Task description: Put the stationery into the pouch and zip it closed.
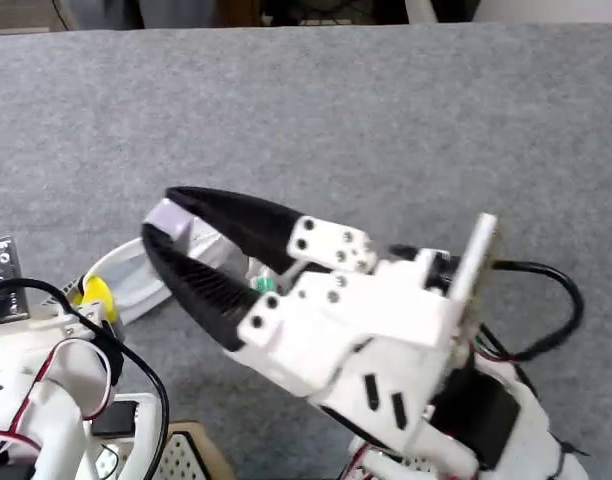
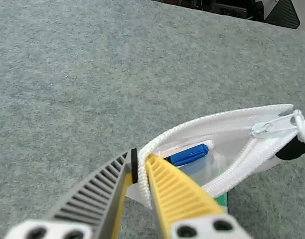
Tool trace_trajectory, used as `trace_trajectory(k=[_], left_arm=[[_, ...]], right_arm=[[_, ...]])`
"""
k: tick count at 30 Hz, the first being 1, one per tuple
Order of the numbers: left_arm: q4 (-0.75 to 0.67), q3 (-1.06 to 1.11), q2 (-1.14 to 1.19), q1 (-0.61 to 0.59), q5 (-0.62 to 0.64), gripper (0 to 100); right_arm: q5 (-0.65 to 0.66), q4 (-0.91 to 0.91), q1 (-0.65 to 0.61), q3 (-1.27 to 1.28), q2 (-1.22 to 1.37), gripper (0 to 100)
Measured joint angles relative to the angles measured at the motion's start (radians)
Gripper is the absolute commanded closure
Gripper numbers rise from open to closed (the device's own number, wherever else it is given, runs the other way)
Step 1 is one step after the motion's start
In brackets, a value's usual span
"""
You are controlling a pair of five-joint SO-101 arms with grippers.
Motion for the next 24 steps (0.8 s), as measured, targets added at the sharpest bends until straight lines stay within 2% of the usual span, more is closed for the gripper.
trace_trajectory(k=[4,7,12,17,24], left_arm=[[0.000,0.006,0.000,-0.011,0.000,97],[0.000,0.006,0.000,-0.040,0.000,97],[0.000,0.006,-0.002,-0.044,0.000,97],[0.000,0.006,-0.051,-0.046,0.035,97],[0.002,0.006,-0.080,-0.046,0.038,97]], right_arm=[[-0.018,-0.021,-0.003,0.035,0.026,98.6],[-0.101,-0.029,0.003,0.052,0.018,98.6],[-0.229,-0.031,0.106,0.130,0.011,98.6],[-0.238,-0.041,0.164,0.278,-0.011,98.6],[-0.238,-0.180,0.170,0.382,-0.011,98.6]])
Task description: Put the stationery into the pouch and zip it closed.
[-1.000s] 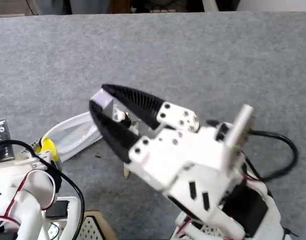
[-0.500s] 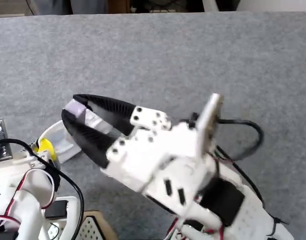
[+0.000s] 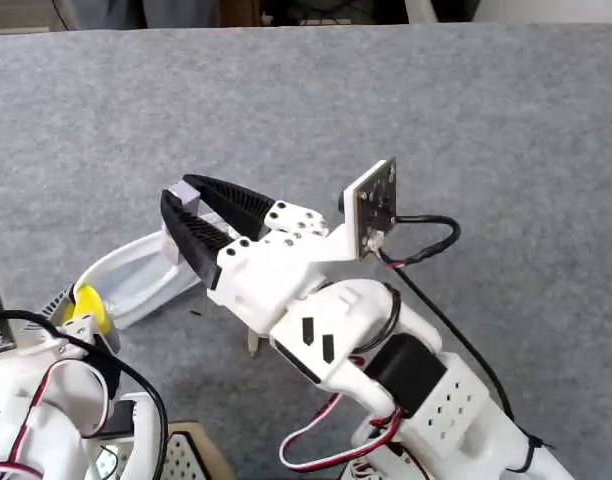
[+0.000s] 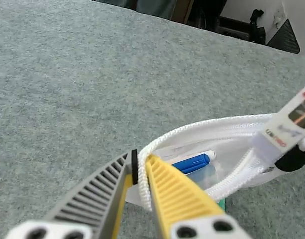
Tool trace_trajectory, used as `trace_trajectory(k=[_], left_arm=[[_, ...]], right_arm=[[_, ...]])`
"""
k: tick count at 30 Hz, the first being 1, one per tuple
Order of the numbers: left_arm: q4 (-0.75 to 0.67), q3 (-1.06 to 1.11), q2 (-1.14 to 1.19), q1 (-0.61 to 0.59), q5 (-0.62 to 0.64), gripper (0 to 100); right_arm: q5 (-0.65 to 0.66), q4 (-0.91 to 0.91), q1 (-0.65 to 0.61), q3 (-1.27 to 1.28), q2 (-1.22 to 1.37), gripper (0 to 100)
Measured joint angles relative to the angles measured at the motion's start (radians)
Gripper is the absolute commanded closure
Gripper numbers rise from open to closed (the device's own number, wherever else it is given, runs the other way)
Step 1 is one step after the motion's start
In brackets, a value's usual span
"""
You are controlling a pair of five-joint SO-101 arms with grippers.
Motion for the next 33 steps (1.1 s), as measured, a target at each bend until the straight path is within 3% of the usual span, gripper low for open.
trace_trajectory(k=[12,22,28,33], left_arm=[[0.000,0.002,0.000,0.002,0.000,97],[0.000,-0.029,0.002,0.164,0.000,97],[0.000,-0.018,0.002,0.187,0.000,97],[0.000,-0.015,0.002,0.187,0.000,97]], right_arm=[[0.000,-0.021,-0.026,0.043,0.000,98.6],[0.058,0.078,-0.046,0.020,-0.021,98.6],[0.061,0.097,-0.046,0.054,-0.074,98.2],[0.164,0.097,-0.046,0.068,-0.081,82.5]])
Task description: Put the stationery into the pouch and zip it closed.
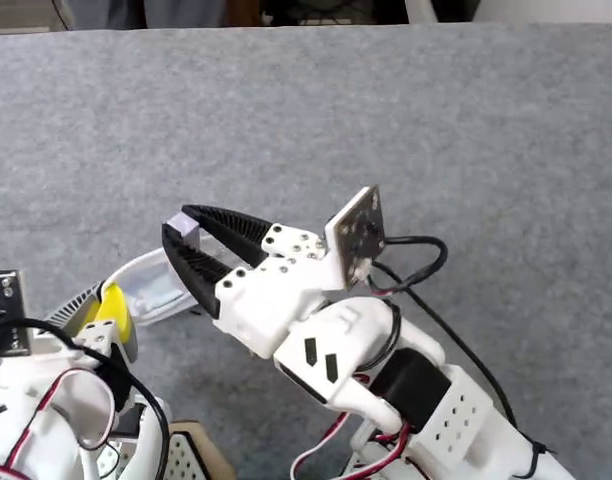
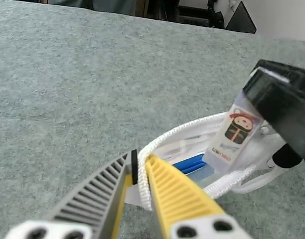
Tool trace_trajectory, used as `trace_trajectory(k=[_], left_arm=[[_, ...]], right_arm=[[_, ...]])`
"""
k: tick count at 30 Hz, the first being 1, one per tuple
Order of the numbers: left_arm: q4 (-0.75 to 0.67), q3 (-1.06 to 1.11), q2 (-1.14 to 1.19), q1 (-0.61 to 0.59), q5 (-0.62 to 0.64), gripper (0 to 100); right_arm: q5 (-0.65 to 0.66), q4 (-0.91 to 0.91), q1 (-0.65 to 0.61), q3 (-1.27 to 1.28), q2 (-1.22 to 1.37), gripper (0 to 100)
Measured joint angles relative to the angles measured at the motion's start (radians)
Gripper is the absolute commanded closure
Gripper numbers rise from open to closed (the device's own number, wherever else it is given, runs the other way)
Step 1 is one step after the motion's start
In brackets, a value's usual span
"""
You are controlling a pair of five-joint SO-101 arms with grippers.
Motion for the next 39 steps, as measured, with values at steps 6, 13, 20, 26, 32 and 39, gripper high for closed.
trace_trajectory(k=[6,13,20,26,32,39], left_arm=[[0.000,0.000,0.000,0.002,0.000,97],[0.000,0.002,0.000,0.000,0.000,97],[0.000,0.002,0.000,-0.101,0.000,97],[0.000,0.002,0.000,-0.117,0.000,97],[0.000,0.002,0.000,-0.180,0.000,97],[0.000,0.035,-0.002,-0.282,0.000,97]], right_arm=[[0.127,0.094,-0.023,0.003,0.000,64.5],[0.210,0.107,-0.020,-0.071,-0.003,65.3],[0.244,0.210,0.212,-0.229,-0.072,66.2],[0.247,0.473,0.370,-0.080,-0.173,66.2],[0.247,0.408,0.384,0.298,-0.218,66.2],[0.247,0.362,0.384,0.414,-0.219,66.2]])
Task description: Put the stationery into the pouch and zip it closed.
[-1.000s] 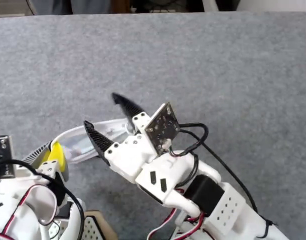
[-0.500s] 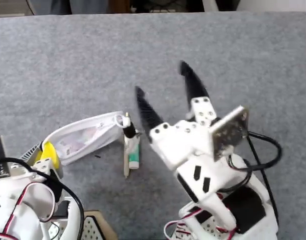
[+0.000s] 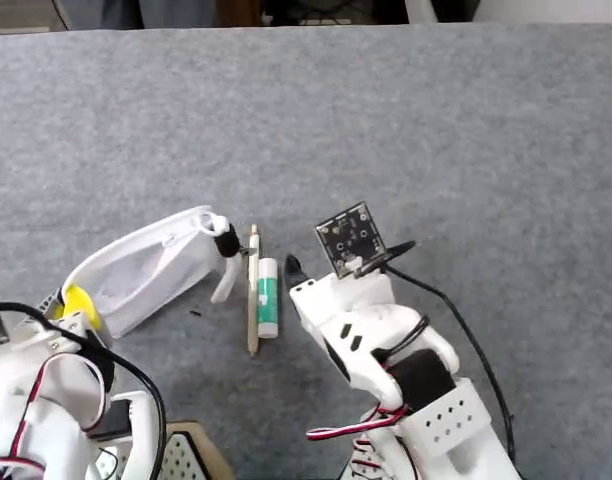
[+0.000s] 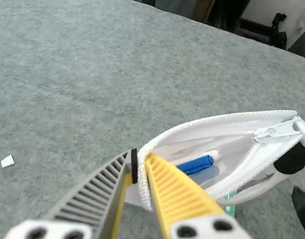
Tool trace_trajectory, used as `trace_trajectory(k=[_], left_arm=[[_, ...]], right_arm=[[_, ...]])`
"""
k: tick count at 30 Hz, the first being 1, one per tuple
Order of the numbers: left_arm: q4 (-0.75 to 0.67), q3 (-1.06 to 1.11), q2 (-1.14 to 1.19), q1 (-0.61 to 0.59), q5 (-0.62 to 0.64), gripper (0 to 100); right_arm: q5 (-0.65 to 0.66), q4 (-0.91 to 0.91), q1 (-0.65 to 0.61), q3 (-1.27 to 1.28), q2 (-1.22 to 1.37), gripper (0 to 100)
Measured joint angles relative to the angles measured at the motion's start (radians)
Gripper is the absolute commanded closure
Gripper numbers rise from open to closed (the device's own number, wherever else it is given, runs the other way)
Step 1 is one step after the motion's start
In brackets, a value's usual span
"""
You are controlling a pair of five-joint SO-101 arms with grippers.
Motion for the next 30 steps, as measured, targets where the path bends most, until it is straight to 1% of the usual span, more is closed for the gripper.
trace_trajectory(k=[3,7,12,16,25,30], left_arm=[[-0.002,0.000,0.000,-0.005,0.000,97],[-0.002,0.000,0.000,-0.006,0.000,97],[-0.002,0.000,0.000,-0.006,0.000,97],[-0.002,0.000,0.000,-0.008,0.000,97],[-0.002,0.002,0.000,-0.008,0.000,97],[-0.002,0.002,0.000,-0.008,0.000,97]], right_arm=[[-0.040,-0.002,-0.029,0.009,0.000,66.2],[-0.086,-0.005,-0.160,0.008,0.011,66.2],[-0.095,-0.005,-0.187,-0.005,0.170,66.2],[-0.097,-0.009,-0.187,-0.124,0.391,66.2],[-0.098,-0.009,-0.187,-0.468,0.991,66.2],[-0.098,-0.009,-0.186,-0.611,1.221,66.2]])
